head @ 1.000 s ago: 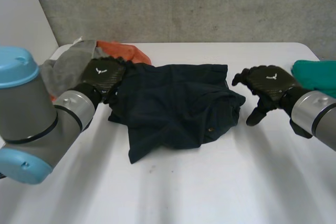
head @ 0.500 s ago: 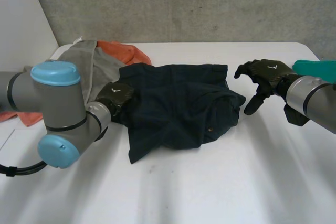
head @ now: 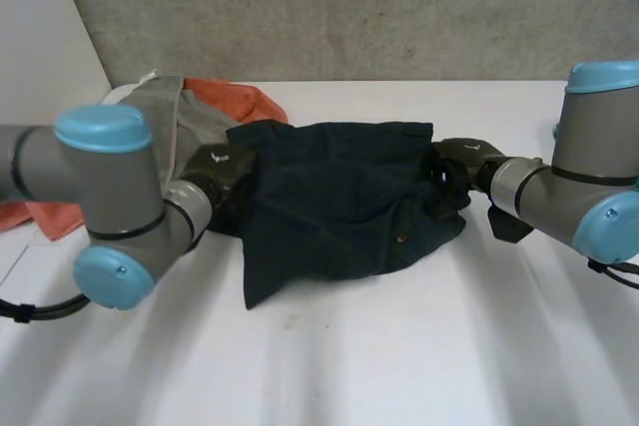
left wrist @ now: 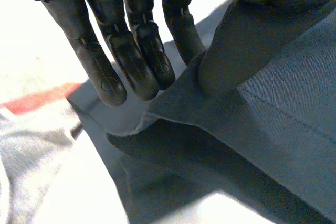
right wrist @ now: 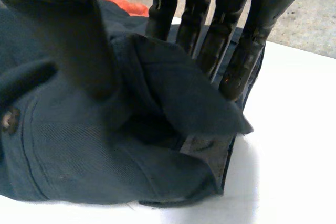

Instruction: Fold the laundry.

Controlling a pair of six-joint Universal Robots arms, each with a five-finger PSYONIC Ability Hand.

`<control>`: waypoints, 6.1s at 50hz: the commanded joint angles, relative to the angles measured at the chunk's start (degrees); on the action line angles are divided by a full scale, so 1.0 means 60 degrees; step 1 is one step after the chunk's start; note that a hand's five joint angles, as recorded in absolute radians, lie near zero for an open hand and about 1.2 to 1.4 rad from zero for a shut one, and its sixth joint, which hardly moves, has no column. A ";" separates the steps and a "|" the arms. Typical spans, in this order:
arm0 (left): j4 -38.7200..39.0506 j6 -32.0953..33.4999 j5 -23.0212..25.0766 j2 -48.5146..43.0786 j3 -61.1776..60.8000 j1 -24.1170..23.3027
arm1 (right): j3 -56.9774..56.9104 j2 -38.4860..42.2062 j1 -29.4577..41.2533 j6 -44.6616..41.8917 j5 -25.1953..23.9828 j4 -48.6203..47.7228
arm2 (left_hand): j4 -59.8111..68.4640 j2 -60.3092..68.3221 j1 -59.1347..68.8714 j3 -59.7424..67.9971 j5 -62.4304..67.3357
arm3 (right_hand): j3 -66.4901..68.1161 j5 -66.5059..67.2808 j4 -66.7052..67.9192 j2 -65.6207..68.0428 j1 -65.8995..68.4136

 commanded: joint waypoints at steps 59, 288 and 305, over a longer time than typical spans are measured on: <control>-0.0114 0.1919 0.0002 0.4988 -0.4358 -0.0376 | 0.2916 -0.3828 -0.1651 -0.4113 -0.1032 0.2830 | 0.1899 0.1963 0.2553 0.2003 0.2243 | -0.3995 -0.3690 -0.4011 -0.4302 -0.3009; 0.2918 0.6137 -0.0730 -0.1735 0.0784 -0.1166 | 0.8160 -0.5865 -0.0860 -0.8637 0.0784 0.0413 | -0.1113 -0.1049 -0.0459 -0.1009 -0.0769 | 0.4798 0.5103 0.4782 0.4491 0.5785; 0.0884 0.3959 -0.1682 0.0854 -0.0679 -0.1430 | 0.7355 -0.5442 -0.0831 -0.6924 0.0419 -0.0554 | -0.8836 -0.8772 -0.8181 -0.8731 -0.8491 | 0.4798 0.5103 0.4782 0.4491 0.5785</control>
